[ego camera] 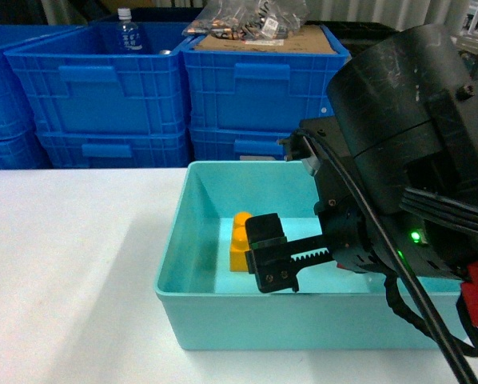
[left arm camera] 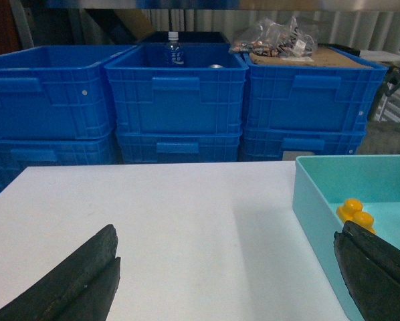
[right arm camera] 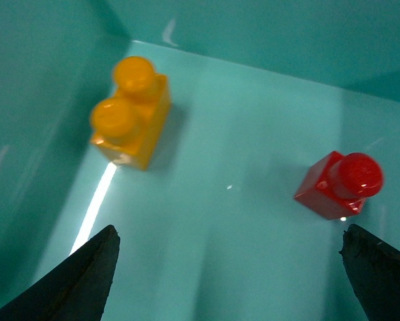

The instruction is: Pick red block from blue box to shelf

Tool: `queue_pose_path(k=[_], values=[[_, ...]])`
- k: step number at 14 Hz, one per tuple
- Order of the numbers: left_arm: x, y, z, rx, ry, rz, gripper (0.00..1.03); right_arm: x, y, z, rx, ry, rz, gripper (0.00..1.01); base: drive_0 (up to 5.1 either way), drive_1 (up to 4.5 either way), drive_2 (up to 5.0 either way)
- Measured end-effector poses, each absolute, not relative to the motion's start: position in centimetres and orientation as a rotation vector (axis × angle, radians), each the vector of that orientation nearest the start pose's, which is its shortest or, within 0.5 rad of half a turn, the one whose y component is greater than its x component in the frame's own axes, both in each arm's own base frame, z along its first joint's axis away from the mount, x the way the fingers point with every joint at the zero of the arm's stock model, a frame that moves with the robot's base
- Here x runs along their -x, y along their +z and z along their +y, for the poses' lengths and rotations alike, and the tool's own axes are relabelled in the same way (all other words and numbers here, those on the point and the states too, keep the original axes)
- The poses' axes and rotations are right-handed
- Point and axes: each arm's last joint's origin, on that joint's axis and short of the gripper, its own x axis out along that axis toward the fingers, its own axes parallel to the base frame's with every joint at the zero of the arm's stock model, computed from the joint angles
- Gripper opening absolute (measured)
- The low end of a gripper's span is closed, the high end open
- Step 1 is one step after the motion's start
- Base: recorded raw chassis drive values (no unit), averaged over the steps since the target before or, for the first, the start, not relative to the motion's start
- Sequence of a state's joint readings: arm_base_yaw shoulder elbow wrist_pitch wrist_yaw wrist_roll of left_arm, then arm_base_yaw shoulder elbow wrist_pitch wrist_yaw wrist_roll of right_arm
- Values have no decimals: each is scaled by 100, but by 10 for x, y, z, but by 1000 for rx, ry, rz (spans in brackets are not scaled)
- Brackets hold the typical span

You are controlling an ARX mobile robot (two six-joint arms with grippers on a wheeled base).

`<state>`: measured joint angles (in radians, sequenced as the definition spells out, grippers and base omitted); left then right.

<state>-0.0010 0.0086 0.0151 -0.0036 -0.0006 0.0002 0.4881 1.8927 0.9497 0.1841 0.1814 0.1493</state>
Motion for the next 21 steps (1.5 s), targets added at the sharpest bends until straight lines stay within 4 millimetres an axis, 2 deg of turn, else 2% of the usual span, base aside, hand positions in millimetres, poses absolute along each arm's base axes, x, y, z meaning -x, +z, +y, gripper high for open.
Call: queue_pose_path(k=[2,8,9,10,12,14,18,21], values=[[-97,168,0,0,0,-3,98,-339,120,164,114,168,739,98,0,0,0],[-97,168,0,0,0,-3,98,-340,124,165,112,146,694,98,0,0,0],[-97,168,0,0,0,-3,98,-341,124,165,94,202,662,98,0,0,0],[-97,168,0,0,1,-3,98,-345,123,164,64,396,638,98,0,0,0],[-97,168,0,0,-1,-3,98,-357,111,163,80,439,681,98,0,0,0],[-97,168,0,0,0,-2,98,-369,96,161,113,392,714,98,0,0,0],[-97,168,0,-1,0,-2,98,-398,105,151,118,284,667,98,0,0,0],[-97,168,0,0,0,-2,98,-407,85,131,149,154,723,98,0,0,0]])
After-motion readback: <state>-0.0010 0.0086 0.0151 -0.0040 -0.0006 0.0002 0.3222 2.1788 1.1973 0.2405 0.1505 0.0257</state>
